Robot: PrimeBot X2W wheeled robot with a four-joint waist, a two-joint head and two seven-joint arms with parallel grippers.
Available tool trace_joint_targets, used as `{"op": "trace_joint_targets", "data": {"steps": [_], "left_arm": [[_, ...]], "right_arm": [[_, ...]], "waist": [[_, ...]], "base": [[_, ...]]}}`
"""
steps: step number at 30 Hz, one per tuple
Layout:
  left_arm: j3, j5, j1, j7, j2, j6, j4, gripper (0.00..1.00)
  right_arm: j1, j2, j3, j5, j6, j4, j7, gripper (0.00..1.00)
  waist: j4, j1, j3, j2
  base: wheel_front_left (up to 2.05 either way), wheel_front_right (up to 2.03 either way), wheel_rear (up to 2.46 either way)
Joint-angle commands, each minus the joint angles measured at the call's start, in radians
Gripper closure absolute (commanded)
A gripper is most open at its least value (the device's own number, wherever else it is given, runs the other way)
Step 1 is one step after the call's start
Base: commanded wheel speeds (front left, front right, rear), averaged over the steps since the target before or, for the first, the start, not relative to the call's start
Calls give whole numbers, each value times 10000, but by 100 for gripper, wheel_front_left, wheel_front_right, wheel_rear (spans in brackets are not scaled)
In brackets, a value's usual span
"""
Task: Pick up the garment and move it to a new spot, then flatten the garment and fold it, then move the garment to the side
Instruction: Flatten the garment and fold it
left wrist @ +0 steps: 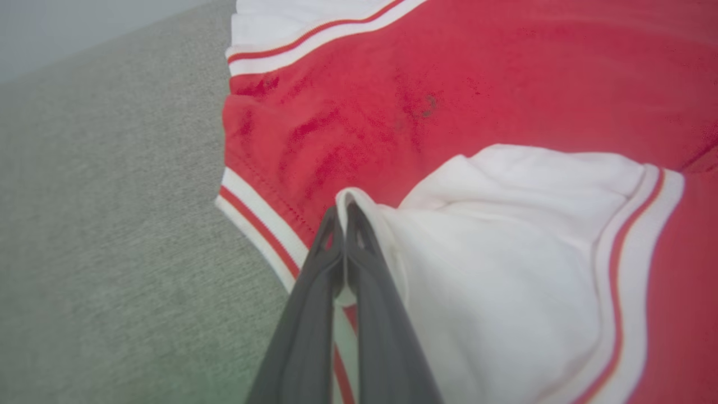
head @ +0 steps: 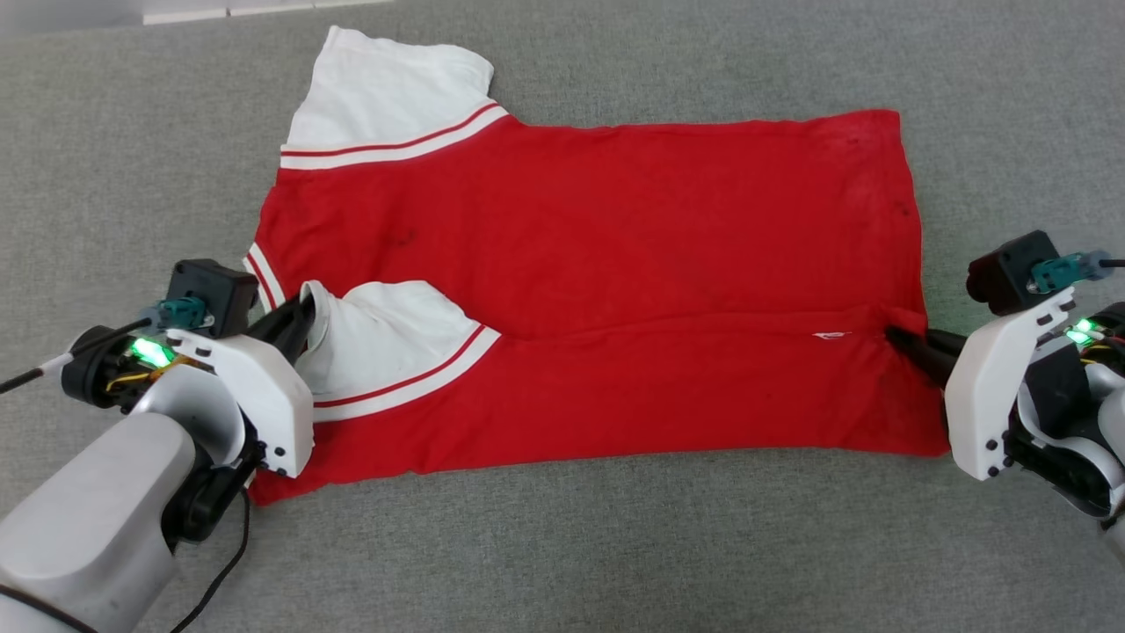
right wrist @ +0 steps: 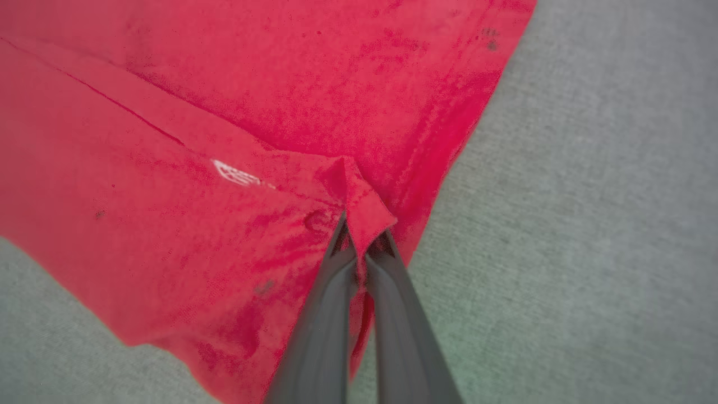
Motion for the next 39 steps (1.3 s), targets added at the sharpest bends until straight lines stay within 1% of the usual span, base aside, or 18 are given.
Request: {"op": "trace_joint_targets", "data": {"steps": [1,7,8,9,10,11,12,14,17,22,28,33,36,39], "left_arm": [[-37,-34,-145,23,-114,-87,149,100],[-321,-35,-302,48,-535,-544,1260,100],[-335,14,-335,-34,-575,-538,1388,100],[-314,31,-368,-115,-624,-510,1491,100],[-313,24,-382,-150,-676,-542,1571,69],[-311,30,-405,-205,-709,-578,1622,0],[-282,15,-436,-245,-717,-601,1660,0],[-251,-27,-520,-212,-695,-632,1619,0],[-186,-59,-641,-61,-504,-540,1409,0],[-189,-288,-829,862,-38,-513,710,0],[-337,-861,-1147,3007,704,-633,-340,0],[-608,-1834,-1295,5334,1126,-740,-930,0],[-652,-2462,-1298,6397,1208,-639,-1118,0],[-827,-2822,-1263,7249,1321,-556,-1220,0]], "right_arm": [[-127,56,139,52,-7,173,56,100],[-455,258,907,346,-7,892,-146,100],[-507,254,982,381,-6,933,-233,100],[-551,247,1045,435,-6,953,-335,92],[-571,221,1089,463,-4,958,-428,66],[-580,156,1115,505,-4,936,-544,51],[-592,95,1094,523,-6,898,-687,0],[-549,-30,1064,563,-6,788,-958,0],[-341,-170,1007,636,-6,555,-1231,0],[-90,-401,863,623,-6,201,-1426,0],[120,-403,694,574,-6,-77,-1276,0],[191,-323,681,558,-6,-296,-1036,0],[222,-309,697,611,-6,-386,-872,0],[190,-289,751,683,-6,-441,-683,0]], "waist": [[-9,-3,104,0],[20,-3,61,0],[28,-3,4,0],[38,-3,-67,0],[54,-3,-157,0],[78,-3,-256,0],[96,-3,-359,0],[145,-3,-575,0],[215,-3,-877,0],[260,-3,-1243,0],[261,-3,-1432,0],[220,-3,-1454,0],[167,-3,-1378,0],[92,-3,-1262,0]], "base": [[0,0,0],[0,0,0],[0,0,0],[0,0,0],[0,0,0],[0,0,0],[0,0,0],[0,0,0],[0,0,0],[0,0,0],[0,0,0],[0,0,0],[0,0,0],[0,0,0]]}}
